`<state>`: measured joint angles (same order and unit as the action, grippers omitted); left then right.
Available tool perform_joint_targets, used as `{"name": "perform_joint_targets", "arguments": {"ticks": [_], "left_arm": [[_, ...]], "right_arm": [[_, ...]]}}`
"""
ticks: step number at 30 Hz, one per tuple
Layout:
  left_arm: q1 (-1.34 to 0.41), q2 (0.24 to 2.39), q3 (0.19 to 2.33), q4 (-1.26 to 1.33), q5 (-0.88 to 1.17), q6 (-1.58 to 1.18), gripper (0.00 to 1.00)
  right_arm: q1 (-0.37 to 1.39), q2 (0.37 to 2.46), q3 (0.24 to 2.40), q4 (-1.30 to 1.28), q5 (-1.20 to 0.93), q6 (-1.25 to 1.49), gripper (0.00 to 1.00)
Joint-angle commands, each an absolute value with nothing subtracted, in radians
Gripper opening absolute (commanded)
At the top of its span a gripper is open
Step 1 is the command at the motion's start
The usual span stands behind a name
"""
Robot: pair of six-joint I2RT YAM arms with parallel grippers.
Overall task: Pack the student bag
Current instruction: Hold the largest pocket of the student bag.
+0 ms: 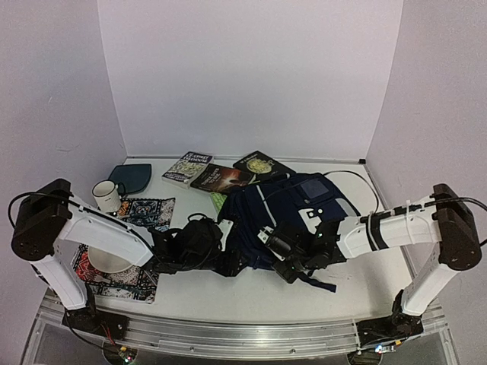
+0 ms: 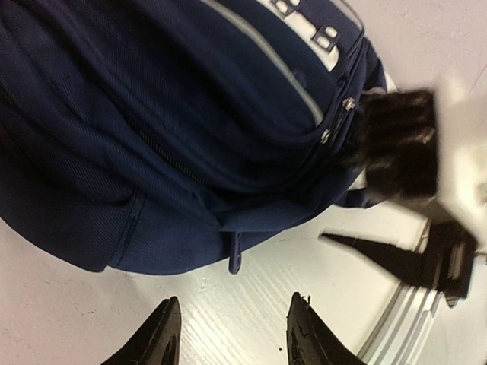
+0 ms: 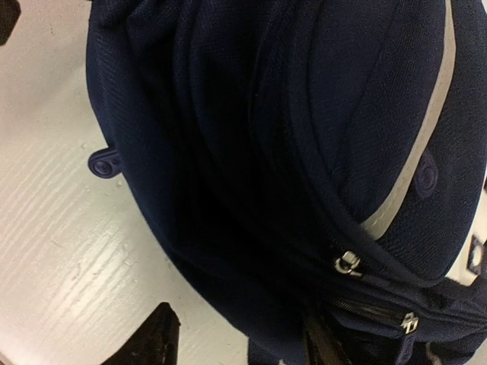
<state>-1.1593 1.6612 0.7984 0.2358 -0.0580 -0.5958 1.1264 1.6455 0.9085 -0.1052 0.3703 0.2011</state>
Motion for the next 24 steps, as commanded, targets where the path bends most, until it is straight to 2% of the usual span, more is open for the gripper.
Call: {"name": "perform_joint_targets", "arguments": {"ticks": [1,7,15,24], "left_arm": [[-1.175,1.705,0.845,0.249,-0.079,-0.572,0.47],[-1.179,1.746,0.877,0.251,-0.055,-0.569,0.47],[-1.18,1.815,0.926,0.269,-0.04,-0.599,0.47],[-1.182,1.85,0.949,0.31,-0.032,-0.601,0.44]], "right_arm": [[1.089,1.638,0.921,-0.072,0.401,0.192,0.41],[1.073,1.599,0.899,-0.026,0.352,0.202,0.01],[1.073,1.493,0.852,0.048,0.284,0.231,0.0],[1.071,1.448,0.837,0.067,0.265,0.242,0.0]]}}
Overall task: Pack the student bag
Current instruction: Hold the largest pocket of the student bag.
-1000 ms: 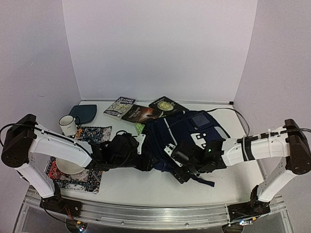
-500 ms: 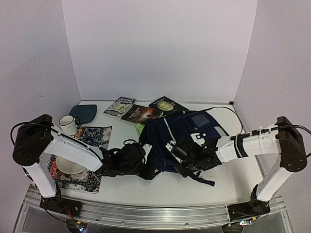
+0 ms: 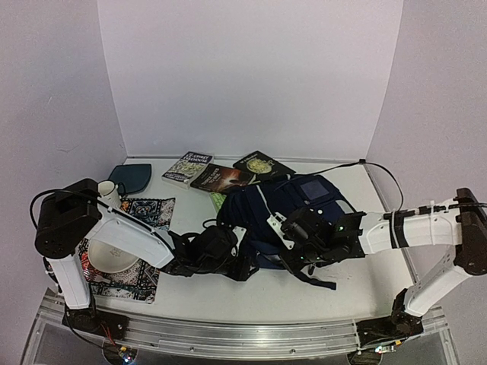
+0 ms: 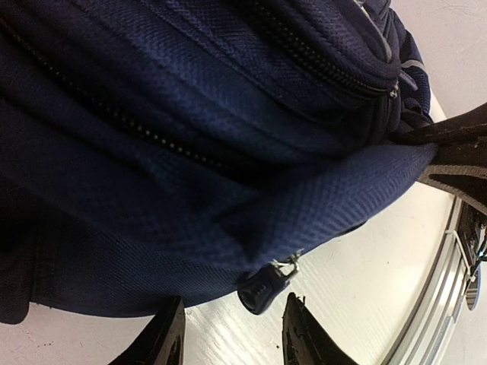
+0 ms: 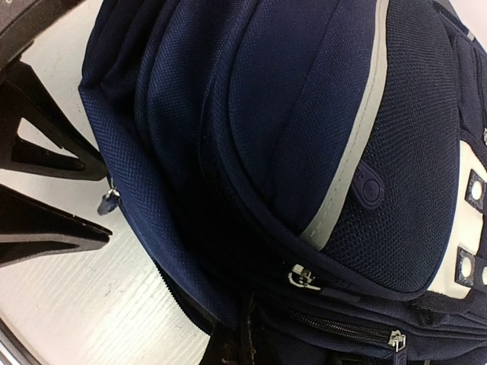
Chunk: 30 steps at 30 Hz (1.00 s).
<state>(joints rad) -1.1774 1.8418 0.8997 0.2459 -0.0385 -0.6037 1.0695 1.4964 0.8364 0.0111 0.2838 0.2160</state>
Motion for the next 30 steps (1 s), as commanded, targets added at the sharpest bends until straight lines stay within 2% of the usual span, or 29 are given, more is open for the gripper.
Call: {"name": "perform_joint_targets", "arguments": {"ticks": [1,9,11,19,30], "left_arm": [[-1.183,1.854,0.952,0.314,-0.032,-0.597,0.44],[-1.192,1.867,0.967,0.339,-0.033,-0.577,0.38],[-1.191,1.869,0.964,0.339,-0.04,-0.58,0.32],[-1.192,1.848,0.929,0.336,-0.078,-0.589,0.01],[-1.192,1.745,0.842,0.324,-0.123,-0.61,0.0]], "right_arm": [[1.072,1.448,0.836,0.07,0.263,0.243,0.0],[1.072,1.442,0.828,0.084,0.25,0.251,0.0],[1.072,1.439,0.827,0.085,0.248,0.252,0.0],[1.071,1.418,0.816,0.086,0.262,0.255,0.0],[1.063,1.389,0.804,0.06,0.293,0.256,0.0]]}}
